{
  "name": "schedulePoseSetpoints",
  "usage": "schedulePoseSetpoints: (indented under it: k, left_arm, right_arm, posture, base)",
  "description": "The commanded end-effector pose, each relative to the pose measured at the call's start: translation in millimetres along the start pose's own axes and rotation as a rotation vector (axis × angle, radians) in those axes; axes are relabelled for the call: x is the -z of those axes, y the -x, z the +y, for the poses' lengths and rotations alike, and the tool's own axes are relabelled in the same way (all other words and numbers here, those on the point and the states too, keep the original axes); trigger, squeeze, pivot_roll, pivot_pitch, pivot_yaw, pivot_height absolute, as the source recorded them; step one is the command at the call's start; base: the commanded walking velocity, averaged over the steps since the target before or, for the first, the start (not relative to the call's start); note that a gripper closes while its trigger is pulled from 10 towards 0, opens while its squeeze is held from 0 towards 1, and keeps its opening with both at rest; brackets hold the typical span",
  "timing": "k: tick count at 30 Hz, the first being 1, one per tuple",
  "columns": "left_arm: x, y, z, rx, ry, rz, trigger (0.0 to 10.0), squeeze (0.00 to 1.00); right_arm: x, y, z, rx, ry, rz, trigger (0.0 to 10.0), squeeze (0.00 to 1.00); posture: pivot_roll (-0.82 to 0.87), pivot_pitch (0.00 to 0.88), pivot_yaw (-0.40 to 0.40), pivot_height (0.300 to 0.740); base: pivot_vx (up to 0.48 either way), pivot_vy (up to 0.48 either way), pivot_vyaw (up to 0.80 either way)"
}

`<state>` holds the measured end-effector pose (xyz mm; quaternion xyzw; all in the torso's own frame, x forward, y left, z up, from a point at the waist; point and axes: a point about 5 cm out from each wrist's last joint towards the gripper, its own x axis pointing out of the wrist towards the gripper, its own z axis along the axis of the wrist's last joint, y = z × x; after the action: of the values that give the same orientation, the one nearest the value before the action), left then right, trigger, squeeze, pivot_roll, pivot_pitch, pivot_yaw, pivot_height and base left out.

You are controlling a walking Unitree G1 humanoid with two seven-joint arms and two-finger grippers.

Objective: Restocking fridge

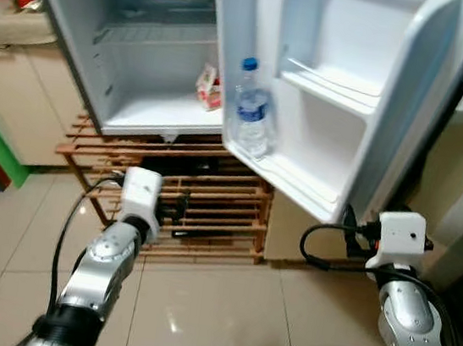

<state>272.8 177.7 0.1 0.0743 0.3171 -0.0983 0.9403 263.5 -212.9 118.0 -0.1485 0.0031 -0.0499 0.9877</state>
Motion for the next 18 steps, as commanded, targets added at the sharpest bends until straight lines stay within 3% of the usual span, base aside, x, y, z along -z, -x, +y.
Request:
schedulePoseSetpoints:
  k: [1, 2, 3, 5, 7, 12, 14, 18]
  left_arm:
    - [23.9, 0.2, 13.1, -0.04, 0.022, 0.13, 10.0, 0.0]
    - [30.9, 0.8, 16.5, -0.05, 0.031, 0.159, 10.0, 0.0]
    - [30.9, 0.8, 16.5, -0.05, 0.031, 0.159, 10.0, 0.0]
    - [54.1, 6.0, 22.6, -0.075, 0.011, 0.25, 10.0, 0.0]
    - [62.2, 7.3, 22.5, -0.07, -0.004, 0.291, 10.0, 0.0]
    - [64.7, 6.1, 21.0, -0.069, -0.001, 0.305, 10.0, 0.0]
    - [73.2, 5.7, 16.1, -0.081, -0.009, 0.323, 10.0, 0.0]
    - [80.7, 7.2, 13.5, -0.087, -0.04, 0.339, 10.0, 0.0]
  right_arm:
    - [-9.7, -4.0, -32.2, 0.183, 0.149, -0.02, 10.0, 0.35]
    - [-14.2, -4.8, -43.2, 0.25, 0.23, -0.035, 10.0, 0.35]
    - [-14.2, -4.8, -43.2, 0.25, 0.23, -0.035, 10.0, 0.35]
    - [-40.6, -9.1, -60.0, 0.355, 0.368, -0.135, 10.0, 0.34]
    - [-50.6, -10.8, -64.8, 0.394, 0.388, -0.161, 10.0, 0.33]
    - [-47.0, -13.3, -73.7, 0.446, 0.345, -0.117, 10.0, 0.33]
    - [-23.8, -27.7, -78.5, 0.454, 0.287, -0.003, 10.0, 0.33]
    - [-14.0, -40.4, -78.5, 0.44, 0.238, 0.06, 10.0, 0.32]
  posture:
    - [-0.14, 0.0, 0.094, 0.74]
    - [-0.14, 0.0, 0.094, 0.74]
    - [-0.14, 0.0, 0.094, 0.74]
    - [-0.15, 0.0, 0.095, 0.74]
    - [-0.15, 0.0, 0.095, 0.74]
    - [-0.15, 0.0, 0.09, 0.74]
    - [-0.14, 0.0, 0.091, 0.74]
    - [-0.12, 0.0, 0.095, 0.74]
  base:
    - [0.0, 0.0, 0.0]
    - [0.0, 0.0, 0.0]
    - [0.0, 0.0, 0.0]
    - [0.0, 0.0, 0.0]
    - [0.0, 0.0, 0.0]
    - [0.0, 0.0, 0.0]
    - [0.0, 0.0, 0.0]
    - [0.0, 0.0, 0.0]
